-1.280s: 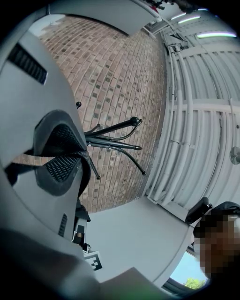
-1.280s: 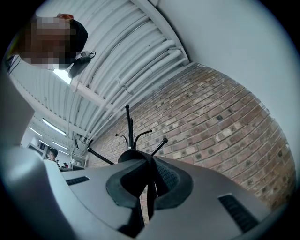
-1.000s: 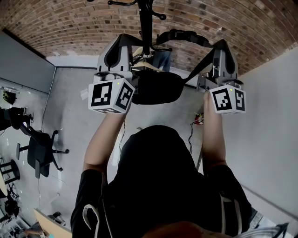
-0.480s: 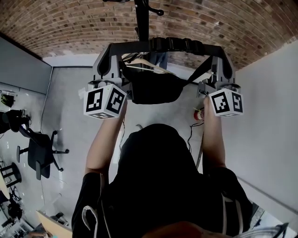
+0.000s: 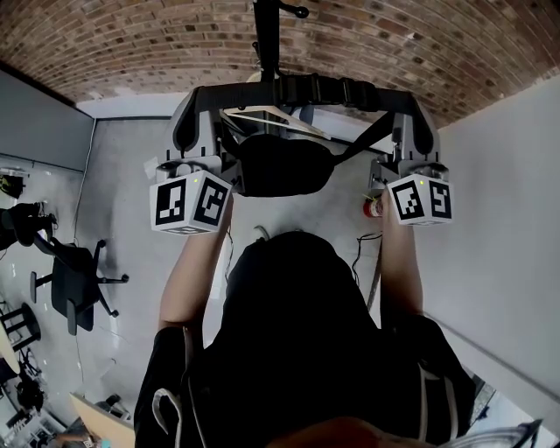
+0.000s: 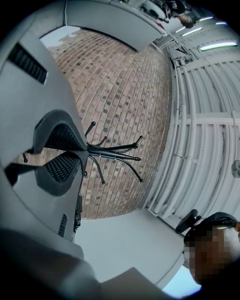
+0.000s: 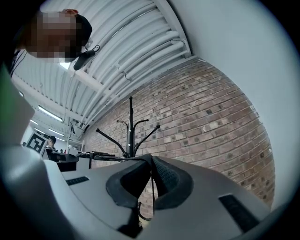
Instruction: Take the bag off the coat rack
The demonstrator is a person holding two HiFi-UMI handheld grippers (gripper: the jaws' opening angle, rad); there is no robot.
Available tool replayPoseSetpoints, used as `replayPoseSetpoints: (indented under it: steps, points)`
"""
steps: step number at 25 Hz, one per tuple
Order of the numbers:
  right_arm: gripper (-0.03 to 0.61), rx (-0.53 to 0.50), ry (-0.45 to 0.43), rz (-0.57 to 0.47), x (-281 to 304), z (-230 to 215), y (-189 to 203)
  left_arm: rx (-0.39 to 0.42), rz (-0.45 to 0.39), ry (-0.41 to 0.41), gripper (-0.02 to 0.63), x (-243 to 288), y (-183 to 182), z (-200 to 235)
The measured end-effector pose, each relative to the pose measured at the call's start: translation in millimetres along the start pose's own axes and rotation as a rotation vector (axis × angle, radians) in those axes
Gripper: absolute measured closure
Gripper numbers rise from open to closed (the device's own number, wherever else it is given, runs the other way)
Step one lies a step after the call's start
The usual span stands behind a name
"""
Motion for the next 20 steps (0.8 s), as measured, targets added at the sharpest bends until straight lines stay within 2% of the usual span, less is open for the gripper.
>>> replayPoseSetpoints:
  steps: [7,13,20]
  points:
    - [0.555,-0.014,-0.037,-0.007,-16,16,-21,-0.026,-0.003,-0.004,0.594,-21,-25,-8]
    - [0.555,-0.022,-0.054,0.007,-38,30,-31,0.127,-0.025,0.019,0.594,-53,-43,-15]
    - [0.555,-0.106,-0.113,0.116,-65,44,-34,0.086,0.042,-0.010,0.592,-89,-39,-12]
Point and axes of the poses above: the fingertips, and each gripper's own axes: x forward along the fingers, z to its left, y out of its underside, the point moved 7 cm from there along -x, backward along the fingers, and after that the axes turned 11 degrees about -z, right-handed, at the moved point
